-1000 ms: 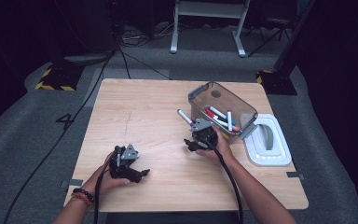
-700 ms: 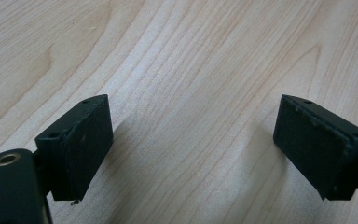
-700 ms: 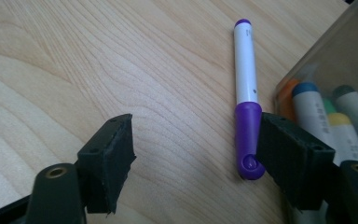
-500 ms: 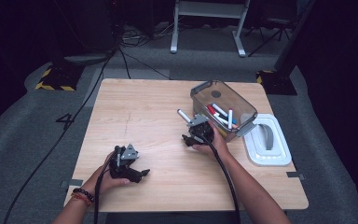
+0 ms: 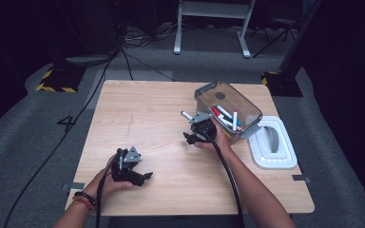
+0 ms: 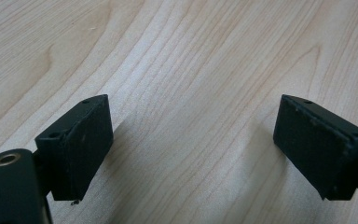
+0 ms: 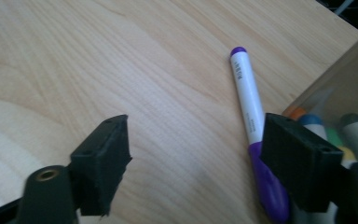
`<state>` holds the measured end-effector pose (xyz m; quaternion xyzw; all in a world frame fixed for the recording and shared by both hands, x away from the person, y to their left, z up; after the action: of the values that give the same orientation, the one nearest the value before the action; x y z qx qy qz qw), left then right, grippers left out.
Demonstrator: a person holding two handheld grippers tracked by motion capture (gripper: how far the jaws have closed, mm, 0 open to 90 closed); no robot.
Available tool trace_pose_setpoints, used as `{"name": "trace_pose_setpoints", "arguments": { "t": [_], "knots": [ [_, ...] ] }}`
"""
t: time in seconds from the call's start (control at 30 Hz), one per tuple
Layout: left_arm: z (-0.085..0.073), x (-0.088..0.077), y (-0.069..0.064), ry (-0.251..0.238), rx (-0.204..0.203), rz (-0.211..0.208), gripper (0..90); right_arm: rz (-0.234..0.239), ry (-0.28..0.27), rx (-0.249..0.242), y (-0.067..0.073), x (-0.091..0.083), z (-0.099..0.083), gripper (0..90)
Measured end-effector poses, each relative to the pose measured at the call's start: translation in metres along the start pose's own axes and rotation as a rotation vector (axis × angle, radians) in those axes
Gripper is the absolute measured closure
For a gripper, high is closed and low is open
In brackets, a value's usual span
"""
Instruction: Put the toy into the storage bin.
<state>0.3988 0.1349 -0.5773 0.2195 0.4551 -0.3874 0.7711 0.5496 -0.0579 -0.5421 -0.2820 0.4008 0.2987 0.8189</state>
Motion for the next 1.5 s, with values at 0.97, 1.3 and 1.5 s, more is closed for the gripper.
{"name": "trace_pose_setpoints", "arguments": {
  "t": [0.97, 1.3, 1.5],
  "knots": [
    [0.0, 0.0, -0.001, -0.001, -0.001, -0.002, 12.4, 0.121, 0.093, 0.057, -0.003, 0.037, 0.012, 28.1],
    [0.0, 0.0, -0.001, -0.001, 0.001, -0.003, 12.3, 0.019, 0.047, -0.008, -0.006, 0.029, 0.026, 22.3],
    [0.0, 0.0, -0.001, -0.002, 0.003, -0.004, 12.6, -0.054, 0.062, 0.031, -0.02, 0.042, 0.034, 25.9]
  ]
}}
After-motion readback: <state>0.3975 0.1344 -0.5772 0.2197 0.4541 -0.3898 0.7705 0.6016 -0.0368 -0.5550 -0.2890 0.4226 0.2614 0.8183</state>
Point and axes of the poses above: each handheld gripper's, and its own axes: x roughly forward along the jaws, z roughly out of its top, y roughly to its left, the point moved 10 cm from there along x, roughly forward along the jaws, and after that the axes turned 14 degrees about y, right-handed, at the moved point
